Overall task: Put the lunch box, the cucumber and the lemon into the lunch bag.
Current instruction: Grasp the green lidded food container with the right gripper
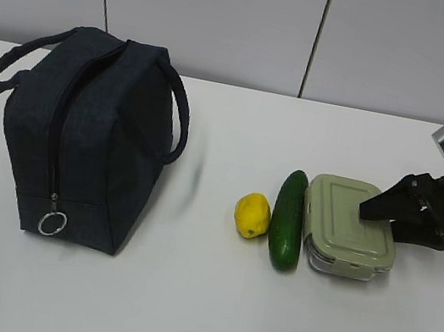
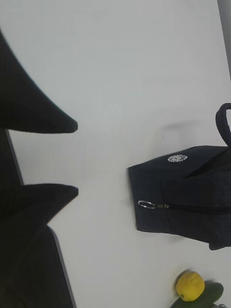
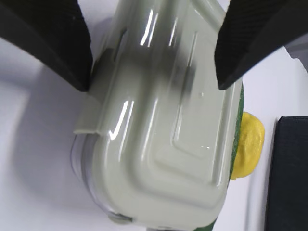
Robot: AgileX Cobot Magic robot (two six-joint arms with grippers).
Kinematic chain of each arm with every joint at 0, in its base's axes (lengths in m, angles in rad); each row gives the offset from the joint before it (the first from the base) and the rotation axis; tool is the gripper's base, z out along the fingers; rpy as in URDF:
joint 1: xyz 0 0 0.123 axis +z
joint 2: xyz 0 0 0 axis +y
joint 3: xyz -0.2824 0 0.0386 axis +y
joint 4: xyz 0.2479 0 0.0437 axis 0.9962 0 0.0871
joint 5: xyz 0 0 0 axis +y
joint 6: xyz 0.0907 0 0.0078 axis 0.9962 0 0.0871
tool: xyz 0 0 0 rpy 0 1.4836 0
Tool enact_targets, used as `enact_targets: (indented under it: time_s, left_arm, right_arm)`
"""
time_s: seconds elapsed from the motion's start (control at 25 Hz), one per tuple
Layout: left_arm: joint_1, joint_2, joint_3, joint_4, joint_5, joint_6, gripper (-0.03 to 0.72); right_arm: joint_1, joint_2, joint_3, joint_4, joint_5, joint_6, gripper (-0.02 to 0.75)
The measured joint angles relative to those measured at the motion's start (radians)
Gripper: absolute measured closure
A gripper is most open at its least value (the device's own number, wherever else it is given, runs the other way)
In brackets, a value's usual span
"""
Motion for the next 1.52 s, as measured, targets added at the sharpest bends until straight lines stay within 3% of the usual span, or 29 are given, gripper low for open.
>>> enact_targets:
  time_s: [1.52]
  left_arm:
    - [0.000, 0.000, 0.000, -0.049, 0.000, 0.000, 0.449]
  right_arm:
    - [0.000, 0.045, -0.002, 0.022, 0.010, -0.036, 0.155]
